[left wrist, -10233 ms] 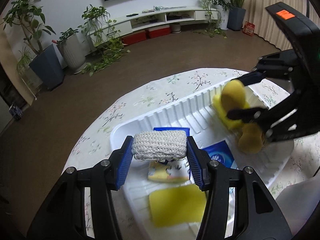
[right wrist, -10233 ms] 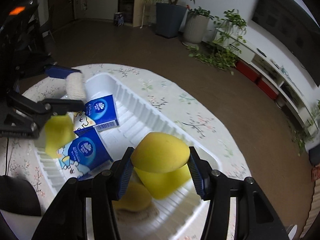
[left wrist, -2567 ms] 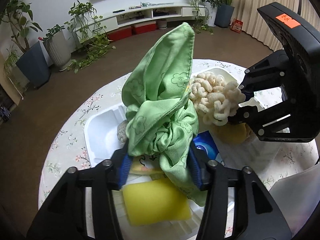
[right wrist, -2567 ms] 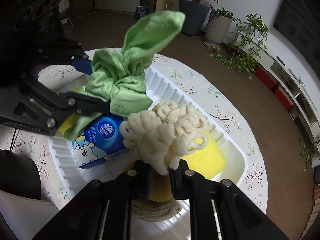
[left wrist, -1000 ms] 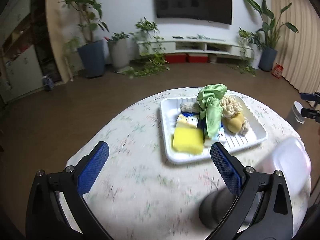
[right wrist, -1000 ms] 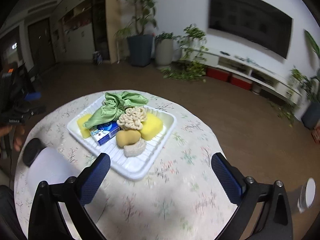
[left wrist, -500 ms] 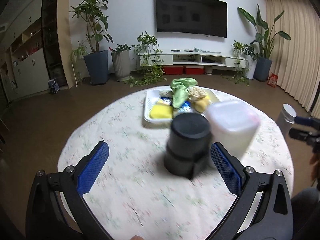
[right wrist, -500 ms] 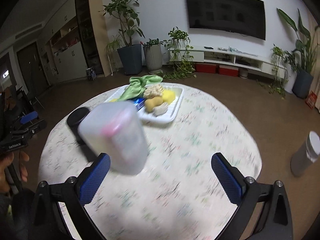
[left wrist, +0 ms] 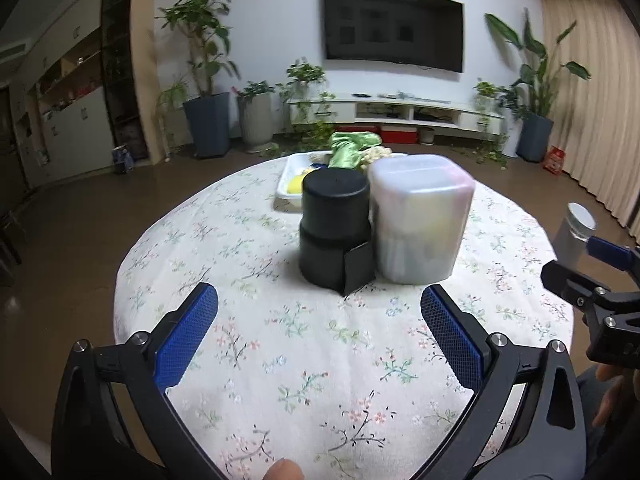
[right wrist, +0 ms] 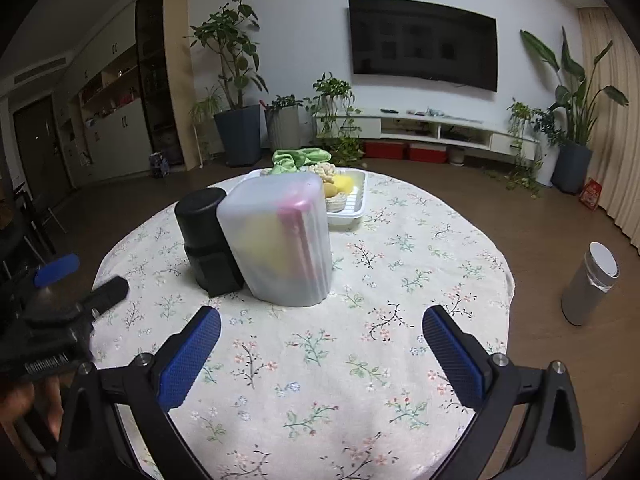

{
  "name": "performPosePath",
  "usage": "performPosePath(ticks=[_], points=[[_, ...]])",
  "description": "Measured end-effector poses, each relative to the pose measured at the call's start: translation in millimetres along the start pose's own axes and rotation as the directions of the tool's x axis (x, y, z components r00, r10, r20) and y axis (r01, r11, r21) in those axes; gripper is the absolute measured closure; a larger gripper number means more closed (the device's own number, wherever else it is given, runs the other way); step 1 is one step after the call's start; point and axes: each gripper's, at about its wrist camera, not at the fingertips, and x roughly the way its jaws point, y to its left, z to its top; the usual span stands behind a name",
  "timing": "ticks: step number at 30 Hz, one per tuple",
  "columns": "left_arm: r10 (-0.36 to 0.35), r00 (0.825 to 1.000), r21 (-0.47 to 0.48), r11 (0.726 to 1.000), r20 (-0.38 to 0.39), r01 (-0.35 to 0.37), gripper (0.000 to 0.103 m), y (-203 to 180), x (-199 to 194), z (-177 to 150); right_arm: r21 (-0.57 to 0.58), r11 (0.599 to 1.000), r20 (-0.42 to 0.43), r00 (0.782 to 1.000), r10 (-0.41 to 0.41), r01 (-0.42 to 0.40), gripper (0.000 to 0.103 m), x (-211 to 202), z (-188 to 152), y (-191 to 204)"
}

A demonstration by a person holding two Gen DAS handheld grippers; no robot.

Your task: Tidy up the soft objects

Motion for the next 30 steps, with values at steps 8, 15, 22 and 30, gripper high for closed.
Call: performPosePath(ticks=[8, 15, 22, 30], points=[[0.111, 0.993, 0.067, 0.991, 0.036, -0.113, 0.000, -19.6, -5.7, -5.3, 0.022, 0.997, 0.005, 0.997, -0.071, 0.071, 0.000, 6.2, -3.1, 6.9], [0.030, 1.000, 0.015, 0.999, 0.005, -0.030, 0.000, -16.4, 0.8, -5.0, 0.038, 0.996, -0.015, 0.996, -0.084, 0.084, 0.000, 14.7, -6.2, 3.9], [-0.009, 1.000, -0.011, 1.000, -0.007, 0.009, 0.000, -14.9, 3.7, -6.0, 0.034, 0.995, -0.014, 0.996, -0.093, 0.093, 0.000, 16.3, -5.0, 4.7], [-0.032, 0.999, -0.047, 0.998, -0.034, 0.030, 0.000, -10.9, 10.0, -7.3, 0.033, 0.995, -0.017, 0.996, -0.092, 0.092, 0.000, 18.7, -5.7, 5.5]])
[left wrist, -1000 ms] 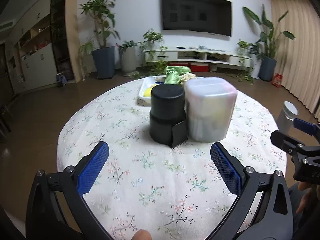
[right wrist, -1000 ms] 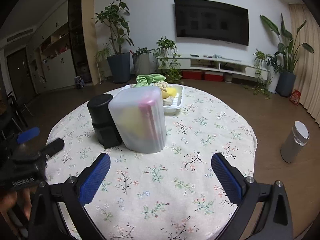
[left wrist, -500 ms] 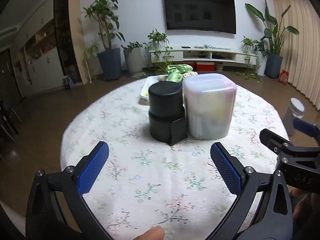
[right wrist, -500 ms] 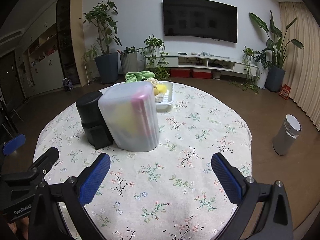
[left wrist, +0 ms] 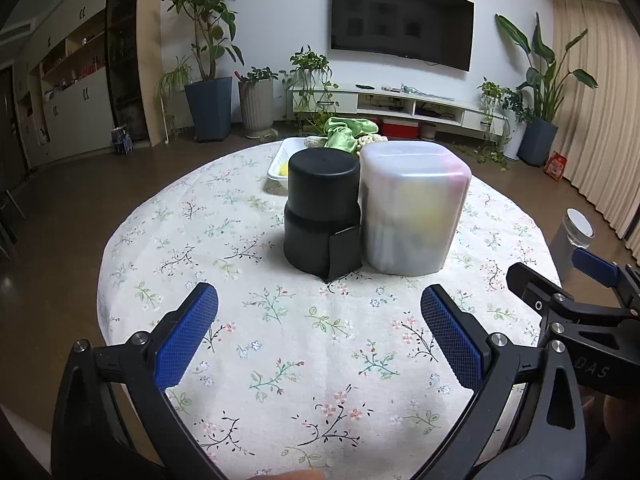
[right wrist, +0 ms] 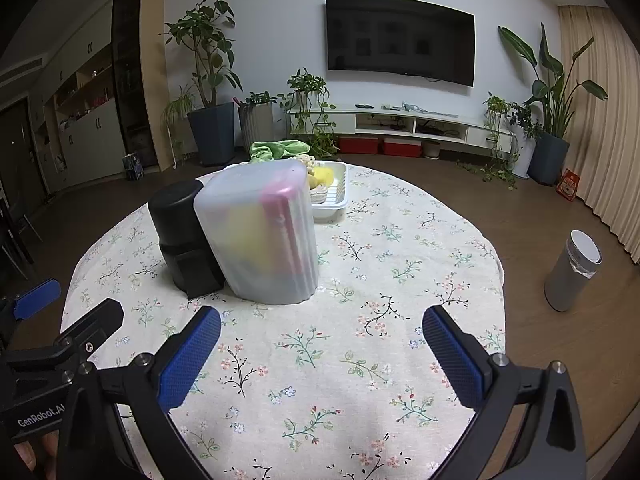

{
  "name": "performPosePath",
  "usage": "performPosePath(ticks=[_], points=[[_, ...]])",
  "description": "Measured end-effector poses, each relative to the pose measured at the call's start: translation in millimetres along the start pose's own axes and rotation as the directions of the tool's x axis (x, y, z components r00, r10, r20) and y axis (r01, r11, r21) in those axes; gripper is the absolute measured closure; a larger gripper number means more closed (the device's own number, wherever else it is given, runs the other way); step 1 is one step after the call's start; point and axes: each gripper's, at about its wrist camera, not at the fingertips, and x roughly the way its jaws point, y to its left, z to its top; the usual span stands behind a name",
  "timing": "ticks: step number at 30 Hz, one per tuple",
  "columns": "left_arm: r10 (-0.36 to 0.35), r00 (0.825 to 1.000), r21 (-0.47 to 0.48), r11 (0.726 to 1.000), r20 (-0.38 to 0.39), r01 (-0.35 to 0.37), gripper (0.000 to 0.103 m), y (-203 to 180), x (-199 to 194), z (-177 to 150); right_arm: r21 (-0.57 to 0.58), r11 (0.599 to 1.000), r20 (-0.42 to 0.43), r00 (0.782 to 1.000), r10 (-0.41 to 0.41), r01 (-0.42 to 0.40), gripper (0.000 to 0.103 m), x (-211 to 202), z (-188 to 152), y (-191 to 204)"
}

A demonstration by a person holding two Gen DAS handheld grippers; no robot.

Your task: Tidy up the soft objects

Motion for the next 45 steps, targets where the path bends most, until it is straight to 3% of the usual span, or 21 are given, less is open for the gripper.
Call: performPosePath(ticks=[10, 45], points=[[0.032, 0.999, -0.001, 0.999, 0.001, -0.032, 0.000, 5.0, 0.3, 0.0, 0.004, 1.000, -0.014, 1.000, -0.010, 0.010, 0.000, 4.4, -0.3, -2.8], [0.044, 0.999, -0.027, 0.999, -0.012, -0.045, 0.000, 12.4, 3.4, 2.2, 0.001, 1.000, -0.018, 1.000, -0.012, 0.012, 0.000, 5.7, -1.9, -4.3]])
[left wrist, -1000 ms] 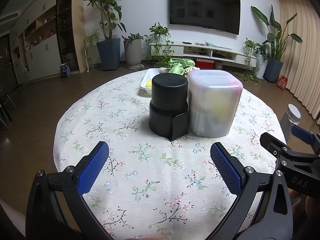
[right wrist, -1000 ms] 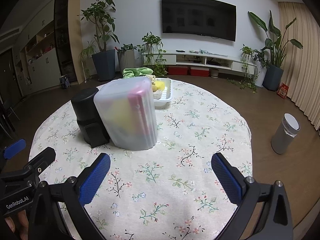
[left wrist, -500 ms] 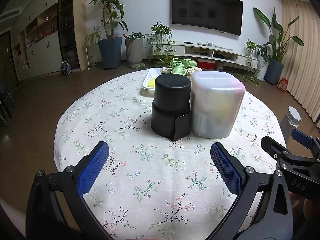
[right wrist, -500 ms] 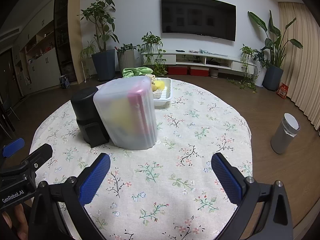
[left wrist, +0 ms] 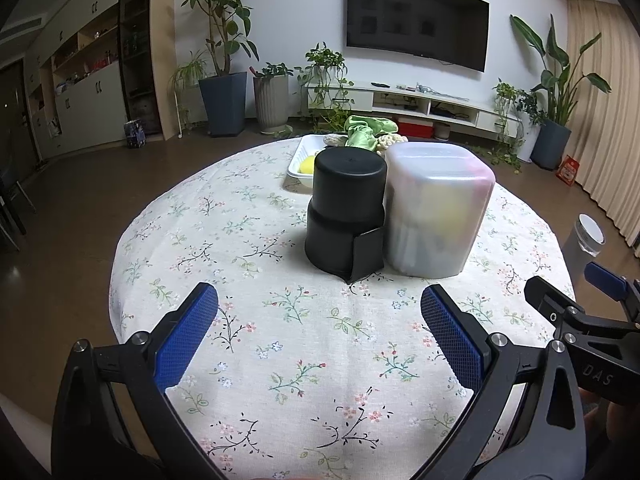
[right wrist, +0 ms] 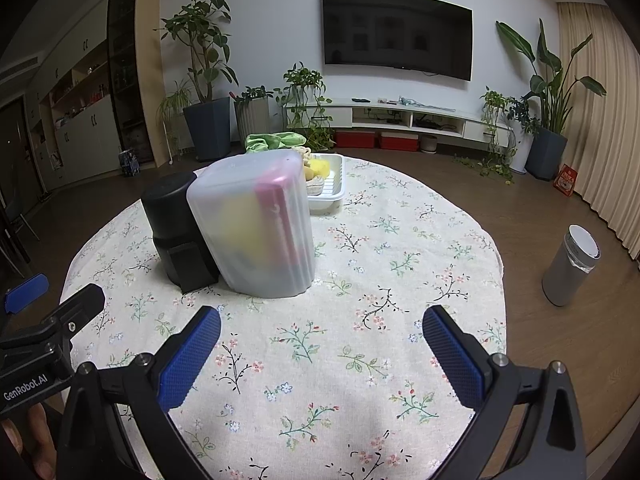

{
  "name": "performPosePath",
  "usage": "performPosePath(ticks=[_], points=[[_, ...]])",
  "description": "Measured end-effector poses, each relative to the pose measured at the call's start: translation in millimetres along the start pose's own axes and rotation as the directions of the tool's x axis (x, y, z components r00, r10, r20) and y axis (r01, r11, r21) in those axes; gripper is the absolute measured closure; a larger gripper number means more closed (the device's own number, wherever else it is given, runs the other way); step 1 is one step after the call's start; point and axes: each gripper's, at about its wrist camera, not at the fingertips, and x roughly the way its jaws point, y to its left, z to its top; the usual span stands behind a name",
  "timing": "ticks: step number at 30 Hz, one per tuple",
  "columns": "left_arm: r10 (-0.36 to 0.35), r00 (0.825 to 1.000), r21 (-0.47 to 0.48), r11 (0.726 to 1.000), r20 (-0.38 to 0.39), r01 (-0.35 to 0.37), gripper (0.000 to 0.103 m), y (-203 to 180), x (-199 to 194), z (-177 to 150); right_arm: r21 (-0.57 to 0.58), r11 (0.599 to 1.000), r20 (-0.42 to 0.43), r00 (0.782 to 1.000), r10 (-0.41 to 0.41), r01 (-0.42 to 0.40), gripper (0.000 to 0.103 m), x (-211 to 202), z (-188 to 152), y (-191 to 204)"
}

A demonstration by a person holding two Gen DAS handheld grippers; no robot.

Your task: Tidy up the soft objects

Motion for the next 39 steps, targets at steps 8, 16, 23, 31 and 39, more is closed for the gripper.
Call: performPosePath(ticks=[8, 16, 23, 31, 39], points=[[0.008, 1.000, -0.002, 1.000, -0.015, -0.008, 0.000, -1.1, 4.1, -0.7, 0.003, 1.000, -0.005, 1.000, -0.001, 0.001, 0.000, 1.5, -4.1, 0.1], [0.016, 1.000, -0.004, 1.000, -0.019, -0.016, 0.000, -2.9, 3.9, -1.1, 0.003, 1.000, -0.008, 1.000, 0.000, 0.000, 0.000, 2.1, -4.2, 0.7], [0.017, 1.000, -0.008, 1.000, -0.021, -0.017, 0.000, -4.0, 5.1, -1.7, 0.001, 1.000, -0.012, 1.000, 0.004, -0.004, 0.000, 2.8, -7.0, 3.0], [0.014, 1.000, -0.002, 1.000, -0.020, -0.014, 0.000, -6.9, 4.5, -1.7, 0.001, 1.000, -0.019, 1.000, 0.012, -0.012, 0.000, 3.1, -7.3, 3.4], [-0.003, 1.000, 0.007, 1.000, -0.024, 0.003, 0.000, -8.9, 3.0, -1.0, 0.001, 1.000, -0.019, 1.000, 0.012, -0.012, 0.000, 2.9, -7.1, 3.2]])
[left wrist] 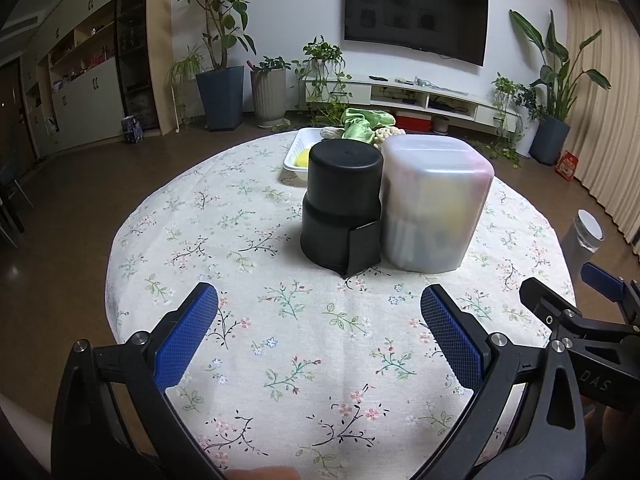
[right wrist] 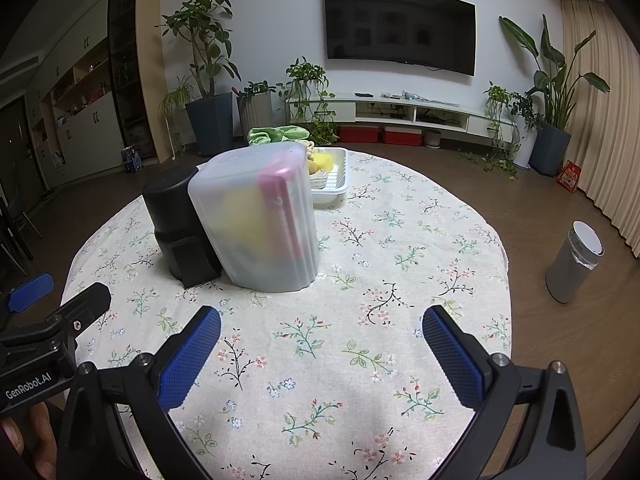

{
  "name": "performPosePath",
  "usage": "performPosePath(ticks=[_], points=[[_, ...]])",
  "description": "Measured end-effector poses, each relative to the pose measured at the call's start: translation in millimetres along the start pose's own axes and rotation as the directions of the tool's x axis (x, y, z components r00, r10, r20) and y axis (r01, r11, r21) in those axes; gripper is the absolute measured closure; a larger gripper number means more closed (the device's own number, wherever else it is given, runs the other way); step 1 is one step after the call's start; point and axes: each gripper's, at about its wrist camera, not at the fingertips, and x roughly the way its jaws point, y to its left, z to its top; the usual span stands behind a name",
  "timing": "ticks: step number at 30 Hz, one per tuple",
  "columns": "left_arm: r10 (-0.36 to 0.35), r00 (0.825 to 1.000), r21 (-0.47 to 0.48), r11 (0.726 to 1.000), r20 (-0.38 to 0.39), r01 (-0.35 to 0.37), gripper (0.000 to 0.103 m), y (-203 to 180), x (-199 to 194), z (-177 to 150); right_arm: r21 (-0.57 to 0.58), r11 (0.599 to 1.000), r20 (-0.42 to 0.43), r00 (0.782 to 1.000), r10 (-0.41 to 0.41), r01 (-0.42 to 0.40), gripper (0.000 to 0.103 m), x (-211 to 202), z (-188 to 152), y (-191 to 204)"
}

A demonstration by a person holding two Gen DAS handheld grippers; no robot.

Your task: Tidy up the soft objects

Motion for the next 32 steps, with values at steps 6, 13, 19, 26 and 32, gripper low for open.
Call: performPosePath(ticks=[6, 13, 19, 26, 32], points=[[0.021, 1.000, 0.003, 1.000, 0.012, -0.021, 0.000, -0.1, -2.8, 1.9, 0.000, 1.000, 0.000, 1.000, -0.001, 0.001, 0.000, 0.0, 0.2, 0.1], [0.041, 0.999, 0.007, 0.999, 0.016, -0.041, 0.000, 0.2, -2.6, 2.7, 0.000, 1.000, -0.002, 1.000, 0.000, 0.000, 0.000, -0.6, -0.5, 0.3], [0.024, 1.000, -0.001, 1.000, 0.016, -0.024, 0.000, 1.7, -2.1, 1.9, 0.000, 1.000, -0.002, 1.000, -0.002, 0.002, 0.000, -0.9, -0.3, 0.3], [0.016, 1.000, -0.001, 1.000, 0.022, -0.016, 0.000, 0.9, -3.5, 2.3, 0.000, 1.000, -0.002, 1.000, -0.001, 0.001, 0.000, -0.5, 0.8, 0.0], [0.011, 1.000, 0.001, 1.000, 0.029, -0.011, 0.000, 0.6, -4.8, 2.7, 0.000, 1.000, -0.002, 1.000, -0.001, 0.001, 0.000, -0.8, 1.3, -0.4]])
